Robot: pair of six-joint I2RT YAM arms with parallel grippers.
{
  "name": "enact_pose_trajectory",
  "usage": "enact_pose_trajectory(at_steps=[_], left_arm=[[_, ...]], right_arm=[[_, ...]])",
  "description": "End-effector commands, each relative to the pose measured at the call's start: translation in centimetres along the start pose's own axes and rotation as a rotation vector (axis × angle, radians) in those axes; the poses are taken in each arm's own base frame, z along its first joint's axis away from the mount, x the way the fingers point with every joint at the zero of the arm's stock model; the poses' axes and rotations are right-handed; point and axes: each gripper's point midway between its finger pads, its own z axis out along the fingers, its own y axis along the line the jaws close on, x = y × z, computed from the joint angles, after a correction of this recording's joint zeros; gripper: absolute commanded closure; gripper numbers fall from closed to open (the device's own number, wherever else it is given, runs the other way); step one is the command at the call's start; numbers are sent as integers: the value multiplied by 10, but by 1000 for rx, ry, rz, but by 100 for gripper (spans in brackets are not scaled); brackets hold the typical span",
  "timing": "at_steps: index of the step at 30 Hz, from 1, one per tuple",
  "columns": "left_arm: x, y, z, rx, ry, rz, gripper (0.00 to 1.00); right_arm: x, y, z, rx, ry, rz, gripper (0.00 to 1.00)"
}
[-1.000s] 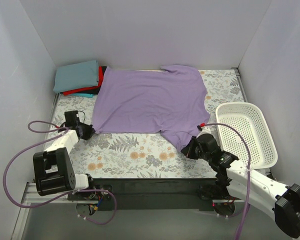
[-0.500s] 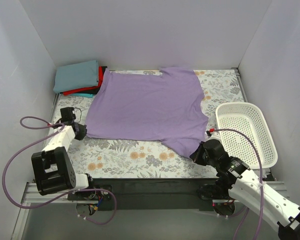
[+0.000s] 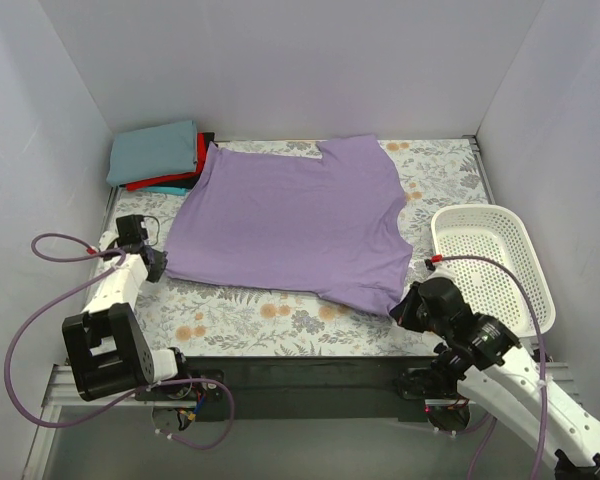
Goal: Fold and stack the t-shirts
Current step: Fold the tshirt
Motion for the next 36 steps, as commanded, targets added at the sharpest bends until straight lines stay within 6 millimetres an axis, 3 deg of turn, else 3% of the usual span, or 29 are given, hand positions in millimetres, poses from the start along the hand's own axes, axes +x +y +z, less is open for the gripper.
enact_pose_trajectory(at_steps=[1, 9, 10, 16, 20, 36], left_arm=[[-19, -26, -11, 91, -37, -13, 100], [-30, -72, 3, 139, 7, -55, 100], [-26, -77, 5, 144, 19, -50, 100], [-19, -112, 19, 173, 53, -62, 100], [-20, -119, 25, 168, 58, -64, 100], [-26, -152, 36, 219, 89, -90, 100]], right_arm=[[-24, 8, -4, 33, -46, -82, 99], [-71, 32, 30, 191, -45, -212, 99], [-88, 38, 30, 211, -83, -217, 99], [-127, 41, 58, 274, -80, -247, 99], [-155, 49, 61, 276, -111, -246, 99], [-225, 53, 80, 323, -184, -246, 99]])
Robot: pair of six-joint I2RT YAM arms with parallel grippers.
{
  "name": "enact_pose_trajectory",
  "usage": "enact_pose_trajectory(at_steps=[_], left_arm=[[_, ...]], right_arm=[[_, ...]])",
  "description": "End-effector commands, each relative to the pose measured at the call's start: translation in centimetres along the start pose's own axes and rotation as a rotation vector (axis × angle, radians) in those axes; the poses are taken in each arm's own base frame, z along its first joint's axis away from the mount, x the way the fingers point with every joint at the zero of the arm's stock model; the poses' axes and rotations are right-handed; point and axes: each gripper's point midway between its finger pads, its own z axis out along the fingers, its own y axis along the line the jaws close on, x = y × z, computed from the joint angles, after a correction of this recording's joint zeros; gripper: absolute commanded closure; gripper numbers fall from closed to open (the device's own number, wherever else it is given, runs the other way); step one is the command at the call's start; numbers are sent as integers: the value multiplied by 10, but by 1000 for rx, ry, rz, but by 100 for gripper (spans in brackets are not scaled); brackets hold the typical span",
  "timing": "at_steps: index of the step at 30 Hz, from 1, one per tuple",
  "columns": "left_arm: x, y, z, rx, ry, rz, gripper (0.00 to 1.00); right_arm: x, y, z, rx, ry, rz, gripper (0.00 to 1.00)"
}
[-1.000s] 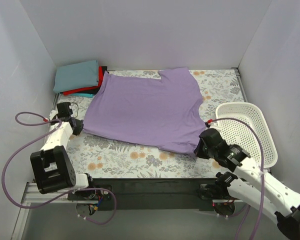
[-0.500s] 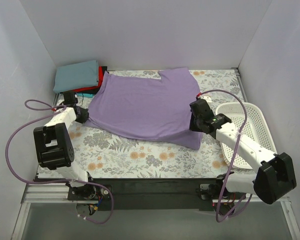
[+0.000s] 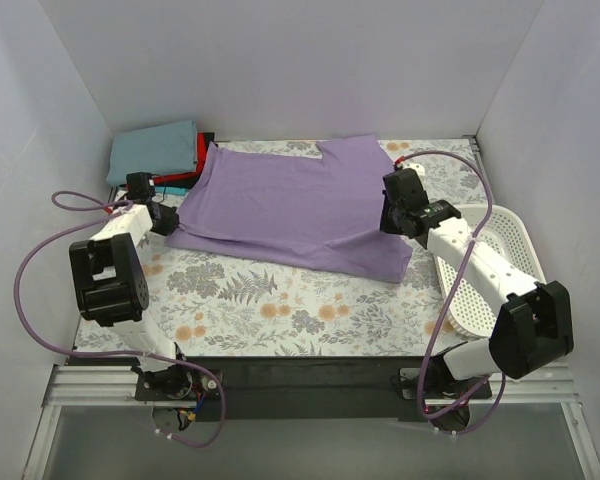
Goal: Fold and stack the t-shirts
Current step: Fold the tshirt
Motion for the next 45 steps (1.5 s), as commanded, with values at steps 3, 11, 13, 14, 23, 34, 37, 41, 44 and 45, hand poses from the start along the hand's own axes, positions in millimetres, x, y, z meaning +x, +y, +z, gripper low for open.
enact_pose_trajectory(at_steps=[3, 11, 13, 14, 23, 34, 37, 41, 44, 45], left_arm=[[-14, -28, -6, 72, -24, -24, 100], [-18, -41, -2, 96, -25, -30, 100], [-19, -42, -1, 99, -26, -34, 100], [-19, -43, 0, 97, -23, -31, 100], [-17, -38, 8, 78, -17, -39, 100], [-16, -36, 13, 70, -18, -37, 100], [-17, -36, 14, 69, -20, -40, 100], [-16, -36, 16, 70, -16, -40, 100], [-14, -37, 17, 74, -12, -38, 96], [-15, -37, 18, 74, -14, -39, 94]], right_arm=[[-48, 2, 1, 7, -104, 8, 99], [-63, -6, 10, 47, -121, 10, 99], [-64, -7, 12, 50, -122, 9, 99], [-66, -9, 14, 53, -127, 13, 99], [-78, 4, 25, 5, -143, -2, 99], [-88, 18, 44, -23, -126, -30, 99], [-90, 18, 46, -17, -128, -33, 99], [-94, 16, 48, 3, -136, -34, 99], [-95, 16, 50, 9, -137, -37, 99], [-95, 16, 50, 10, -137, -40, 99]])
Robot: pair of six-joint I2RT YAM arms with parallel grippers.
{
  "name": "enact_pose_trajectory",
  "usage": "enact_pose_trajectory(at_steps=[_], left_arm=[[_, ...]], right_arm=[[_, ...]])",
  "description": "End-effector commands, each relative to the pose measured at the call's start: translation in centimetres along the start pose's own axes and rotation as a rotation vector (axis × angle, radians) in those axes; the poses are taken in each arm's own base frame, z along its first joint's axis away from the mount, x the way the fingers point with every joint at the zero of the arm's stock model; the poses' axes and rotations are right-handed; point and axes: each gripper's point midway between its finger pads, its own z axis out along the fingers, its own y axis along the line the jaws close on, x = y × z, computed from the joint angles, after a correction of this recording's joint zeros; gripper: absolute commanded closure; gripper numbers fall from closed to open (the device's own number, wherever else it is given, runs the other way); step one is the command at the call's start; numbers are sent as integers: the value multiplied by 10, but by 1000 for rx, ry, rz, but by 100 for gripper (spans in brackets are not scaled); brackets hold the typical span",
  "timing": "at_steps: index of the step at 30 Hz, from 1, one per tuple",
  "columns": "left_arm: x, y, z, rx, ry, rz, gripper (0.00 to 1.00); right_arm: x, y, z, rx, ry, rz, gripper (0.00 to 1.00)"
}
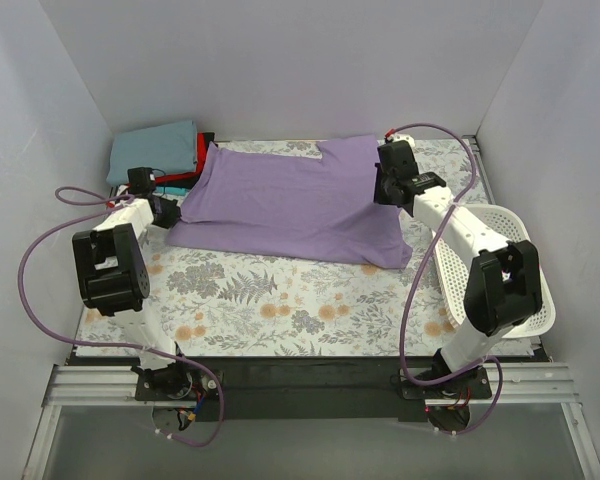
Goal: Fold and stack the t-shirts
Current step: Fold the tshirt
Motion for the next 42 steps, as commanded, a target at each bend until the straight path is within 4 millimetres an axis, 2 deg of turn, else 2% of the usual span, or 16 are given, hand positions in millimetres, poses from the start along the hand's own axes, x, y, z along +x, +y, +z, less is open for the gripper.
enact_pose_trajectory(at_steps=[1, 9, 14, 20, 24, 28, 32, 36, 42], left_arm=[[-12, -17, -1, 41, -32, -7, 91], [-18, -28, 0, 79, -43, 2, 81], [-20, -29, -3, 88, -51, -3, 76], [-13, -18, -11, 80, -39, -10, 76], [-5, -1, -14, 55, -35, -11, 76], [-1, 7, -15, 44, -30, -6, 76], [0, 4, -16, 57, -21, -9, 76], [-1, -2, -14, 71, -15, -10, 76], [-2, 1, -11, 58, -23, -17, 76]], right_arm=[[-26, 0, 0, 10, -71, 3, 99], [-27, -1, 7, 28, -66, -13, 99], [-29, 6, 15, 3, -68, -17, 99], [-33, 10, 25, 4, -67, -28, 99], [-35, 14, 32, -2, -62, -36, 99], [-32, 17, 40, -5, -46, -43, 99], [-28, 17, 44, -3, -32, -47, 99], [-30, 19, 41, -14, -39, -46, 99], [-51, 22, 13, -38, -113, -22, 99]])
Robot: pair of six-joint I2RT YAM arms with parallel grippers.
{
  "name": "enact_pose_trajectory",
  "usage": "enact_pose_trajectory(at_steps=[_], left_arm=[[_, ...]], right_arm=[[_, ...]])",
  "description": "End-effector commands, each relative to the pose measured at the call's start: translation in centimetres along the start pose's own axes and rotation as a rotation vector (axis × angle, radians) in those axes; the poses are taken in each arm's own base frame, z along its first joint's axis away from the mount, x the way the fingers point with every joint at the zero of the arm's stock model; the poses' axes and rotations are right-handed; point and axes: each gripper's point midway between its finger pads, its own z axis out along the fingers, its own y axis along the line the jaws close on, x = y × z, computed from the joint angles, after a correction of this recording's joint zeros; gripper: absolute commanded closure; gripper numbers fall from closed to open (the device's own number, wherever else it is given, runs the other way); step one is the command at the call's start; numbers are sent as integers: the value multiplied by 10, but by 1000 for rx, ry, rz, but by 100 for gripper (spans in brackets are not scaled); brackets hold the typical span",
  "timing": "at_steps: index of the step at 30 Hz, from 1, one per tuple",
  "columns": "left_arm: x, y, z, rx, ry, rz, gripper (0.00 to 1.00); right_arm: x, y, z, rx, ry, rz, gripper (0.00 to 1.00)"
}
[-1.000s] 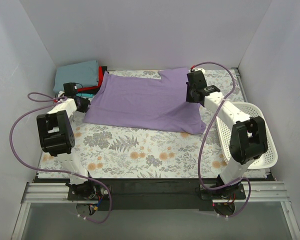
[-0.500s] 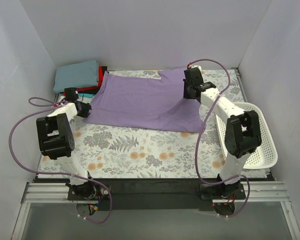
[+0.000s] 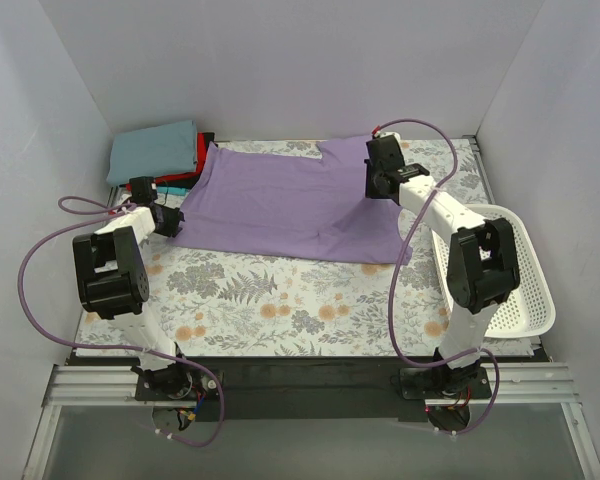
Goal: Fold and stack the t-shirts
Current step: Fold the tshirt
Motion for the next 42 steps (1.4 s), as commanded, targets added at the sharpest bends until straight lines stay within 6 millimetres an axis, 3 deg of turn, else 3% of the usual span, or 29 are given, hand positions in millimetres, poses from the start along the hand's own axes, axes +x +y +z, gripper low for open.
enact_pose_trajectory(at_steps=[1, 6, 15, 16, 17, 18, 21, 23, 26, 27, 29, 30, 34, 37, 42], left_arm=[[-14, -17, -14, 53, -43, -14, 76], [-8, -7, -7, 27, -25, -22, 77], [-6, -6, -9, 26, -18, -19, 77], [-5, -5, -9, 26, -18, -17, 77], [-6, -6, -11, 28, -20, -17, 77], [-6, -6, -12, 27, -22, -16, 77], [-7, -5, -17, 33, -27, -13, 77], [-6, -2, -21, 29, -28, -7, 77], [-9, 4, -28, 14, -53, -1, 77], [-11, 6, -31, 5, -66, 2, 77], [-11, 11, -33, -8, -74, 2, 77], [-11, 15, -34, -24, -76, 4, 77], [-12, 22, -41, -49, -90, 6, 77], [-13, 31, -44, -72, -113, 15, 76], [-9, 42, -41, -100, -104, 23, 76]], right_arm=[[-54, 3, -42, -35, -172, 42, 99], [-60, -2, -45, -18, -206, 44, 99], [-27, 10, 0, -36, -92, -2, 99], [-22, 10, 5, -35, -75, -6, 93], [-21, 12, 5, -37, -69, -11, 68], [-18, 10, 5, -32, -53, -14, 53], [-17, 1, -9, -5, -48, -7, 34], [-12, -5, -21, 5, -39, 31, 33], [14, -22, -43, 25, -6, 78, 34], [34, -31, -50, 34, 17, 89, 36], [52, -36, -56, 27, 43, 120, 40], [74, -41, -59, 33, 77, 122, 41], [118, -58, -58, 58, 161, 151, 46], [134, -70, -52, 62, 194, 185, 46], [138, -79, -38, 63, 217, 205, 46]])
